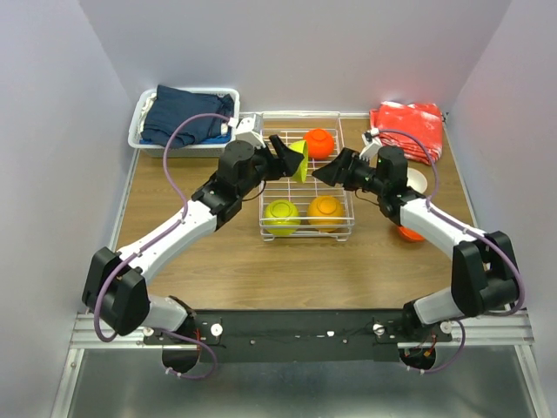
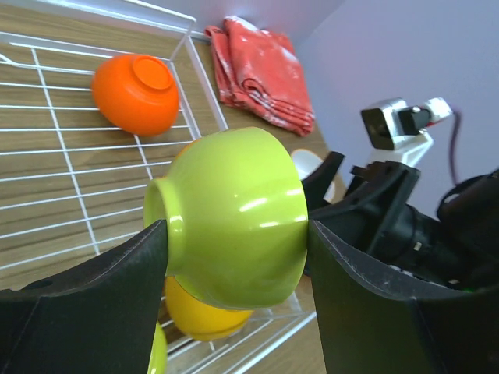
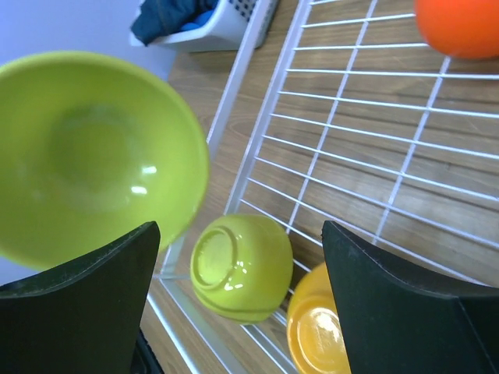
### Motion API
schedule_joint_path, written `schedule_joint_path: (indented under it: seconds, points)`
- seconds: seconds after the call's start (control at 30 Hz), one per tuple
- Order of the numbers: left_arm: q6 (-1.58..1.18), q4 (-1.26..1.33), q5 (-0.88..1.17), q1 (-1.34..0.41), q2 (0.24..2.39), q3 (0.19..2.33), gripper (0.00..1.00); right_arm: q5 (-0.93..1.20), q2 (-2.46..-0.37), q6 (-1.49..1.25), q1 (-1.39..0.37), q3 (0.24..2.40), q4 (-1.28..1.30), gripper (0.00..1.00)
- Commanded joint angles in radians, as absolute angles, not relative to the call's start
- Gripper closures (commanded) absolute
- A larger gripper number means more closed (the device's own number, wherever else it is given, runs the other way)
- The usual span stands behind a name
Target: Unload the bowls from the dish rack
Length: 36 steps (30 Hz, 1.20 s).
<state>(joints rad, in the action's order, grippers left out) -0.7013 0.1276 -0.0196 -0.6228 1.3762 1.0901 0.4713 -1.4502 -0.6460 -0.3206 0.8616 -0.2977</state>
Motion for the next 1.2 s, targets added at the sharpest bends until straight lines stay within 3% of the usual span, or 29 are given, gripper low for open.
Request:
schedule_joint_path:
  seconds: [0.0, 0.27, 0.37, 0.47, 0.5, 0.57, 0.6, 0.7, 0.73, 0.83, 0.97, 1.17]
  points:
    - [-0.857, 0.331, 0.041, -0.617, 1.325, 1.013, 0.79, 0.609, -1.503, -0.704, -0.324, 0.897, -0.446, 0.09]
    - [-0.945, 0.463, 0.084, -0.617, 1.312, 0.927, 0.8, 0.67, -1.565, -0.755, -0.324, 0.902, -0.523, 0.16]
    - [-0.953, 0.488, 0.094, -0.617, 1.309, 0.91, 0.8, 0.678, -1.569, -0.762, -0.324, 0.908, -0.523, 0.26]
    - [-0.956, 0.499, 0.094, -0.617, 1.298, 0.894, 0.8, 0.667, -1.559, -0.746, -0.322, 0.917, -0.482, 0.45]
    - [-0.953, 0.497, 0.092, -0.617, 1.295, 0.893, 0.8, 0.654, -1.545, -0.729, -0.324, 0.917, -0.466, 0.6]
    - [-0.942, 0.489, 0.087, -0.617, 1.286, 0.885, 0.78, 0.637, -1.528, -0.707, -0.324, 0.923, -0.405, 0.73]
    - [-0.936, 0.471, 0.08, -0.617, 1.282, 0.884, 0.76, 0.615, -1.516, -0.68, -0.322, 0.922, -0.381, 0.85]
    - [-0.882, 0.419, 0.061, -0.617, 1.263, 0.876, 0.57, 0.574, -1.459, -0.622, -0.324, 0.93, -0.27, 0.99]
    - [-0.858, 0.39, 0.034, -0.617, 1.243, 0.877, 0.44, 0.537, -1.427, -0.605, -0.324, 0.933, -0.235, 0.99]
    - [-0.76, 0.27, -0.05, -0.617, 1.188, 0.885, 0.24, 0.442, -1.381, -0.531, -0.324, 0.954, -0.076, 0.99]
    - [-0.62, 0.086, -0.179, -0.617, 1.083, 0.905, 0.03, 0.293, -1.295, -0.462, -0.324, 1.006, 0.202, 0.99]
    - [-0.401, -0.259, -0.357, -0.617, 0.905, 0.949, 0.01, 0.006, -1.203, -0.416, -0.324, 1.066, 0.481, 0.99]
